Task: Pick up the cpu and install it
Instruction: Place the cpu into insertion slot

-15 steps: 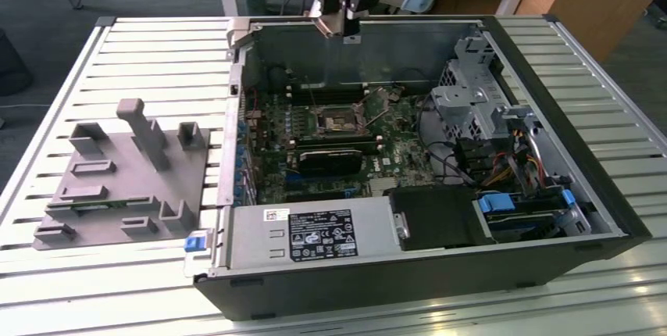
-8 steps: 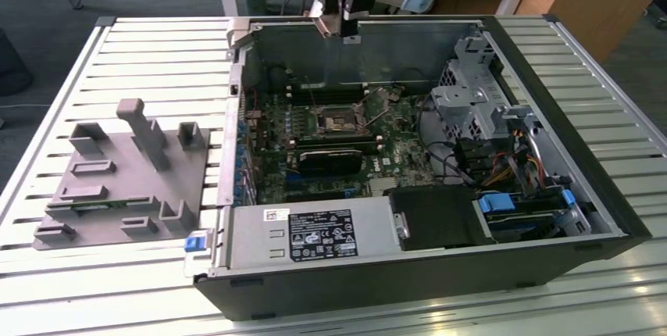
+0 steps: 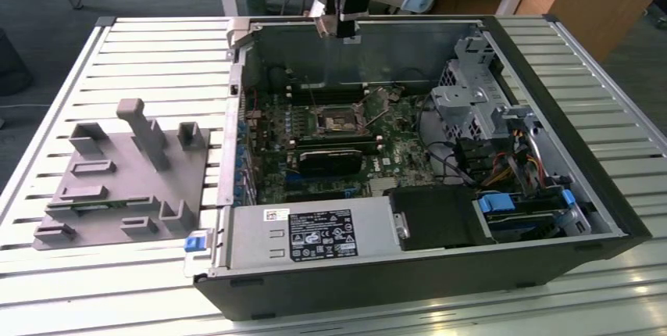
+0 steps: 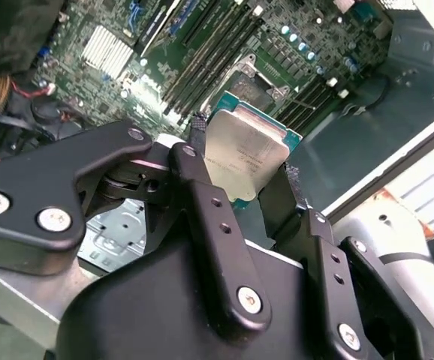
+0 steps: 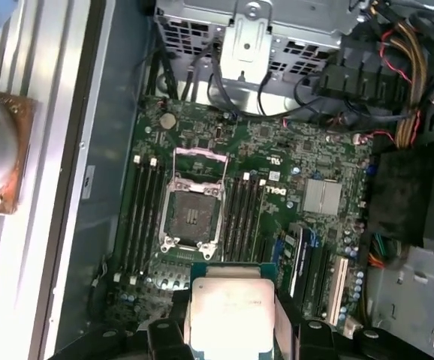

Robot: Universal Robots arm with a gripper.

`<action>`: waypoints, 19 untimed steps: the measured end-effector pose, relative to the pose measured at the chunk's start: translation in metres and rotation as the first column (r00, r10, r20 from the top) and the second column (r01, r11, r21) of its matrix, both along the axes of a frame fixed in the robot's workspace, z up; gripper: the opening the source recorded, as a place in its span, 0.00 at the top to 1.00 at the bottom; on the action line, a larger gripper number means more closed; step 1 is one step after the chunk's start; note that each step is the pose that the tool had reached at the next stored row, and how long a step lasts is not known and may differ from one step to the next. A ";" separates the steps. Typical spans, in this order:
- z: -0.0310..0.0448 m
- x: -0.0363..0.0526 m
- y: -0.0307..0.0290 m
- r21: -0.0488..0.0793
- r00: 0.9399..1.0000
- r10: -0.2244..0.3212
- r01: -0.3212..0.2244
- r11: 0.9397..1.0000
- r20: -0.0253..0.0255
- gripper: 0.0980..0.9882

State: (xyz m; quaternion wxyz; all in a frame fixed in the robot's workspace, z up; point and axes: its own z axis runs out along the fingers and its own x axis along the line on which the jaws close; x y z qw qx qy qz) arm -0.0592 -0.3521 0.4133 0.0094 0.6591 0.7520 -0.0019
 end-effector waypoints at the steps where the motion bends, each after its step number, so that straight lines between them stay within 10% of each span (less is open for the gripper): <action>1: -0.0002 0.0000 0.0000 0.000 1.000 -0.018 0.018 1.000 0.000 0.51; 19: -0.0158 -0.0004 0.0006 0.007 0.998 -0.067 0.067 0.998 0.000 0.51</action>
